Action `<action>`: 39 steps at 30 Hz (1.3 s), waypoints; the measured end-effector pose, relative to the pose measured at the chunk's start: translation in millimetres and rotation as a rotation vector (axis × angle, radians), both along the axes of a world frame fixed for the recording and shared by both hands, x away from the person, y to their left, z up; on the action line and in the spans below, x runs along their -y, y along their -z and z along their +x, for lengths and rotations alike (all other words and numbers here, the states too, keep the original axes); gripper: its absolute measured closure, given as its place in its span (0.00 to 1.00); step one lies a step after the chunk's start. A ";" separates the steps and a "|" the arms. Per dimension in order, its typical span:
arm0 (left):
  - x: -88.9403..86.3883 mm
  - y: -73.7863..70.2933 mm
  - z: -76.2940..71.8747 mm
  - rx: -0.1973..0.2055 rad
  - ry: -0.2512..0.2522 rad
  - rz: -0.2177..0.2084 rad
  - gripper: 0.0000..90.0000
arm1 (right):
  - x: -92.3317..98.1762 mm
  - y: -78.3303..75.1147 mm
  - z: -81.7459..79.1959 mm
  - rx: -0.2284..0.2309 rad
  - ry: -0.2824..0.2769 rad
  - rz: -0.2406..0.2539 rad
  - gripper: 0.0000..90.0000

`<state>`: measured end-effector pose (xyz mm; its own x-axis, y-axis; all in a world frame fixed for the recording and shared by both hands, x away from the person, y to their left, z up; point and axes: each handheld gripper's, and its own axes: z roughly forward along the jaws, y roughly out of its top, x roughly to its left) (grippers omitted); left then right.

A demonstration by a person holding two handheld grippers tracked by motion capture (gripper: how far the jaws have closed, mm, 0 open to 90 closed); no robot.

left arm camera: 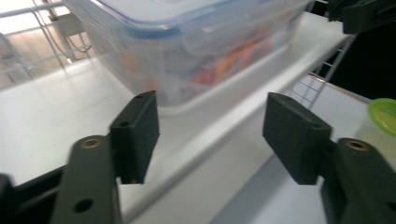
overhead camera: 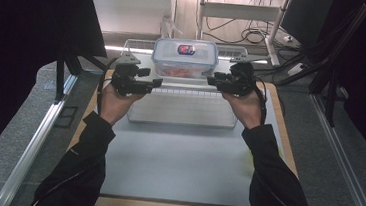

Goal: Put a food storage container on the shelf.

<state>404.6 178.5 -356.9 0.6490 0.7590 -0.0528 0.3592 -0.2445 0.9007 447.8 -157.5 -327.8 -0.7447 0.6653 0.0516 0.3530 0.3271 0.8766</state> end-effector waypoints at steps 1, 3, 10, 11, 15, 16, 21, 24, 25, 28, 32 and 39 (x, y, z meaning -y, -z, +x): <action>-0.7 1.8 -3.9 0.004 0.010 -0.004 0.36 | 0.3 1.4 -3.2 -0.003 -0.007 -0.003 0.65; -1.6 5.6 -11.1 0.004 0.022 -0.015 0.32 | 1.3 4.9 -9.2 0.002 -0.011 -0.008 0.61; -0.5 15.1 -32.1 0.013 0.048 -0.011 0.23 | 3.1 16.1 -26.1 -0.003 -0.029 0.001 0.53; 0.1 18.2 -40.0 0.012 0.059 -0.002 0.22 | 3.4 19.0 -32.1 0.005 -0.035 -0.005 0.49; 1.1 26.5 -55.0 0.003 0.073 0.035 0.17 | 4.6 25.7 -43.6 0.011 -0.050 -0.023 0.41; 1.1 26.5 -55.0 0.003 0.073 0.035 0.16 | 4.6 25.7 -43.6 0.011 -0.050 -0.023 0.41; 1.0 40.9 -75.0 -0.003 0.073 0.051 0.11 | 8.0 38.7 -62.1 0.023 -0.069 -0.050 0.29; 1.5 49.3 -83.6 0.003 0.085 0.052 0.07 | 12.0 45.3 -70.2 0.044 -0.065 -0.060 0.24; 1.5 49.3 -83.6 0.003 0.085 0.052 0.07 | 12.0 45.3 -70.2 0.044 -0.065 -0.060 0.24; 1.9 58.9 -91.6 0.011 0.084 0.053 0.05 | 20.2 55.9 -78.5 0.037 -0.064 -0.054 0.16; -0.5 70.7 -100.9 0.015 0.084 0.045 0.03 | 26.3 65.5 -84.2 0.031 -0.063 -0.043 0.12; -2.9 87.7 -112.9 0.026 0.074 0.075 0.01 | 34.9 87.2 -97.6 0.040 -0.052 -0.083 0.06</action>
<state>291.7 181.4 -444.7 0.7037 0.7102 0.0202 0.3141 -0.3365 0.8877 350.2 -192.4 -415.1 -0.7790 0.6262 -0.0325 0.2985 0.4160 0.8590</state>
